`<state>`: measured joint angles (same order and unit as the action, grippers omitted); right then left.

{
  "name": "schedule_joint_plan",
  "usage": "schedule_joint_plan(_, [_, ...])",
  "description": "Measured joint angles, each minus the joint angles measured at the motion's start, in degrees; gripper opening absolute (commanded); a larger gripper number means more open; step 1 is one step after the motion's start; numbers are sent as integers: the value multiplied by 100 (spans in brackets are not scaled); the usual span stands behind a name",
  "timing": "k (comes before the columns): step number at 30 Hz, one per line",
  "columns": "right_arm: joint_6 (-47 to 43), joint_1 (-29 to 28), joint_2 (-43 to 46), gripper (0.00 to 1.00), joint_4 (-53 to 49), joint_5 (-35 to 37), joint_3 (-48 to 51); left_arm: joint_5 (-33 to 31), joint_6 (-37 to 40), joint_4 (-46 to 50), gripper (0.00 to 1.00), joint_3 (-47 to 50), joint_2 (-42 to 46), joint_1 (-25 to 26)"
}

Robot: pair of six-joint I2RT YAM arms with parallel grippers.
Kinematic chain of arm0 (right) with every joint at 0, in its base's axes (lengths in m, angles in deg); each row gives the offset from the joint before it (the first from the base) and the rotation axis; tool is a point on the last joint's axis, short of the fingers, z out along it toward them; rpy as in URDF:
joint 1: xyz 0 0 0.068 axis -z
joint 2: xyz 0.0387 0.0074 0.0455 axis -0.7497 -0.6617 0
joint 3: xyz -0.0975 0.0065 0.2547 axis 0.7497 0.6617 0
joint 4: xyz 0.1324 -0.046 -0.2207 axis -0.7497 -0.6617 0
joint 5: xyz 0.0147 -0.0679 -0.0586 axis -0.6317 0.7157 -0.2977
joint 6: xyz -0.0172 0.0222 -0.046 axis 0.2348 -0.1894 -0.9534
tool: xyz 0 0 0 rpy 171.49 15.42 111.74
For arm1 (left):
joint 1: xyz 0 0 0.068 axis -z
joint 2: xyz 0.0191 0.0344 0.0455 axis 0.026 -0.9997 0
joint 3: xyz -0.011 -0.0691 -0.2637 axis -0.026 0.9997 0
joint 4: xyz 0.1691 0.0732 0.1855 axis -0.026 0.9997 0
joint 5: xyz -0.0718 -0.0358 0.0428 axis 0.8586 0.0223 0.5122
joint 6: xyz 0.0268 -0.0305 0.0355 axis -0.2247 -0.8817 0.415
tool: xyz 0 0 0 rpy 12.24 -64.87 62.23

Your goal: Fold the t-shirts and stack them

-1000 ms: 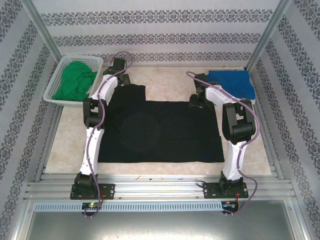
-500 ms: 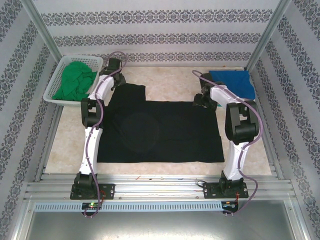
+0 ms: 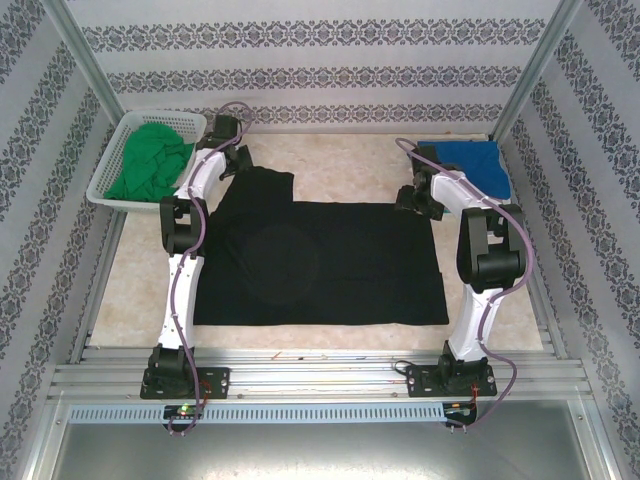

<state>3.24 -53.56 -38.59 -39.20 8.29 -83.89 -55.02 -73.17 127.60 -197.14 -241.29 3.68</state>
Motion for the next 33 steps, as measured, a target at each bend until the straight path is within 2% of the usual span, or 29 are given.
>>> schedule_joint_plan(5, [-13, 0, -55, 73, -4, 127, -98, 348, 85, 122, 0, 186, 553, 0])
schedule_joint_plan(11, [-9, 2, -428, 68, 37, 94, -339, 774, 160, 125, 0, 535, 1615, 0])
schedule_joint_plan(15, [-11, -15, -638, 68, 35, -20, -417, 1023, 195, 103, 0, 953, 2317, 0])
schedule_joint_plan(19, [-13, -131, -640, 64, 39, -57, -422, 1182, 227, 17, 0, 1484, 2863, 0])
schedule_joint_plan(25, [0, -483, -643, 65, 44, -98, -391, 1237, 343, -164, 0, 2229, 3322, -11])
schedule_joint_plan(33, [9, -817, -638, 64, 44, -201, -291, 1353, 348, -345, 0, 2647, 3379, -181])
